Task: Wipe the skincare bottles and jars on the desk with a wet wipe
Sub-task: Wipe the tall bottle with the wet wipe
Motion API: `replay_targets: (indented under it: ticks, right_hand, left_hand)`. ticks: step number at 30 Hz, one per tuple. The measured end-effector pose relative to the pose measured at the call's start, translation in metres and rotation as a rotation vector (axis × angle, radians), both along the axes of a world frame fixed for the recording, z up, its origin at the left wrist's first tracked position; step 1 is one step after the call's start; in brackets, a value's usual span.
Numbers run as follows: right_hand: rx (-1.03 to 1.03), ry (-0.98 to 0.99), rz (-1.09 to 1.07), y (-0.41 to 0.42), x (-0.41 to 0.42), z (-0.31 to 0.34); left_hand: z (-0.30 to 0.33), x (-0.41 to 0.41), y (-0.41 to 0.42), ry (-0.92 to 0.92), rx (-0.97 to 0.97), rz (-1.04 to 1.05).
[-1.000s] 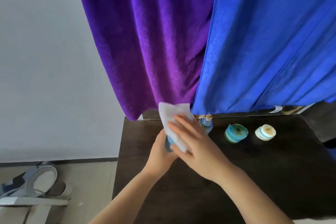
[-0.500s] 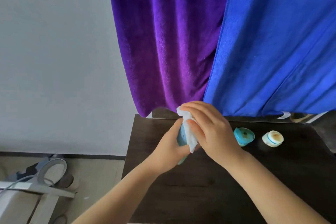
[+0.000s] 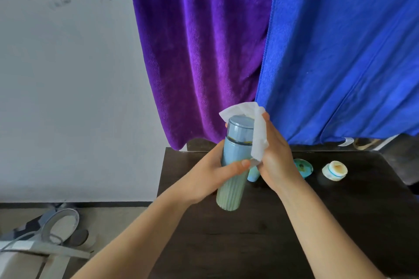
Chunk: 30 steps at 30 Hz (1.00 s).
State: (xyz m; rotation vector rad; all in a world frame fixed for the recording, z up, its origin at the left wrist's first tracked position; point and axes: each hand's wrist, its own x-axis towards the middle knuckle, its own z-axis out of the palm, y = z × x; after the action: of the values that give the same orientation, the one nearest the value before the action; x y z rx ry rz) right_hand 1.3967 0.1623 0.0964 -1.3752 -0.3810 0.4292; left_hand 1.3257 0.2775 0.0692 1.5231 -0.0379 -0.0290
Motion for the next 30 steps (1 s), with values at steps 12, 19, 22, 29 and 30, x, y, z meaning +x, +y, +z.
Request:
replay_targets:
  ticks: [12,19,22,29,30]
  right_hand:
    - [0.180,-0.067,0.521,-0.011,0.017,0.017]
    - [0.274,0.031,0.627,-0.005,0.024,0.021]
    - [0.076,-0.161,0.191,0.000,0.021,0.020]
    - [-0.011,-0.456,-0.174,0.014,-0.004,-0.010]
    - [-0.030,-0.488,-0.139,0.014,-0.007,-0.015]
  left_hand:
    - [0.023,0.004,0.009,0.063,-0.218,-0.428]
    - [0.028,0.017,0.013,0.118,-0.285,-0.531]
    - [0.028,0.021,0.016,0.086,-0.096,-0.308]
    - [0.019,0.025,-0.007,-0.079,0.075,0.085]
    - [0.016,0.027,-0.009,-0.075,0.025,0.130]
